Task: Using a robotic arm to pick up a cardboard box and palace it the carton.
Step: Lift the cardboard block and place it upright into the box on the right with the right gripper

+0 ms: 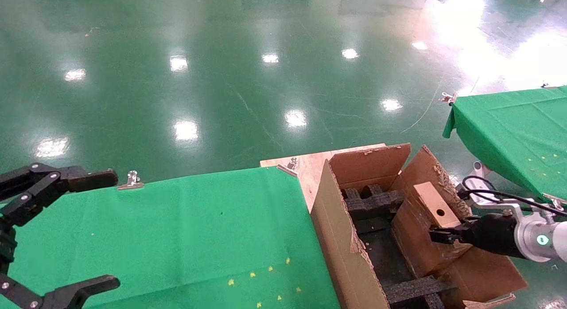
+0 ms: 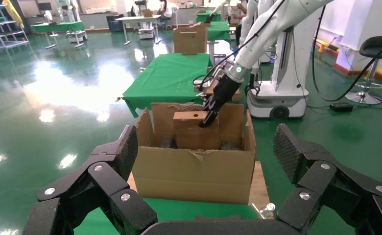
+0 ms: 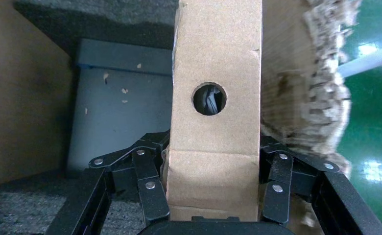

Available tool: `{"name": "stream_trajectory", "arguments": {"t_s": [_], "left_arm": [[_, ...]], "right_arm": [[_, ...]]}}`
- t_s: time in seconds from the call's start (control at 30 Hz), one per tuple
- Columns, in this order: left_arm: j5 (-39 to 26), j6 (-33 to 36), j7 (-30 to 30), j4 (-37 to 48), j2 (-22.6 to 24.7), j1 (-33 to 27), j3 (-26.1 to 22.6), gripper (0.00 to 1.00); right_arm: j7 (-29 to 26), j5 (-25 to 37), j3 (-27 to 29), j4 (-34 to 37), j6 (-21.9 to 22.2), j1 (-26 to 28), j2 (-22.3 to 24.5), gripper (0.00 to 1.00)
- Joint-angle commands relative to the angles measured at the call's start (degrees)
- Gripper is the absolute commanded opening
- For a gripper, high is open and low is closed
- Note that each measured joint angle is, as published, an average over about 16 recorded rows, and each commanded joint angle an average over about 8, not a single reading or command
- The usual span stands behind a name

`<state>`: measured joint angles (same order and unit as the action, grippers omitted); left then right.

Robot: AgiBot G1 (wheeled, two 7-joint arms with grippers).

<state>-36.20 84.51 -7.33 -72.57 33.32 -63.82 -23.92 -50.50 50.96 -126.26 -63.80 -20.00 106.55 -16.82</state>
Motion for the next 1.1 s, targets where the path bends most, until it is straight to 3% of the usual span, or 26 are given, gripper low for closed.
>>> {"name": "stream_trajectory", "arguments": {"t_s": [0.03, 0.77, 0.8, 1.03, 1.1], "left_arm": [[0.0, 0.0, 0.0, 0.0, 0.0, 0.0, 0.0, 1.0], [0.0, 0.0, 0.0, 0.0, 0.0, 0.0, 0.0, 1.0], [0.0, 0.0, 0.0, 0.0, 0.0, 0.0, 0.0, 1.0], [0.0, 0.0, 0.0, 0.0, 0.0, 0.0, 0.0, 1.0], [0.0, 0.0, 0.0, 0.0, 0.0, 0.0, 0.0, 1.0]], "right_arm": [[0.3, -0.7, 0.0, 0.6, 0.7, -1.2, -0.8, 0.0], [6.9, -9.0, 4.8, 10.6, -0.2, -13.6, -8.7, 0.02], [7.1, -9.2, 5.0, 10.8, -0.3, -13.9, -8.9, 0.1], [8.1, -10.6, 6.0, 12.5, -1.1, -15.5, -9.6, 0.96], [8.1, -10.7, 6.0, 12.6, -1.3, -15.6, -9.7, 1.0]]}}
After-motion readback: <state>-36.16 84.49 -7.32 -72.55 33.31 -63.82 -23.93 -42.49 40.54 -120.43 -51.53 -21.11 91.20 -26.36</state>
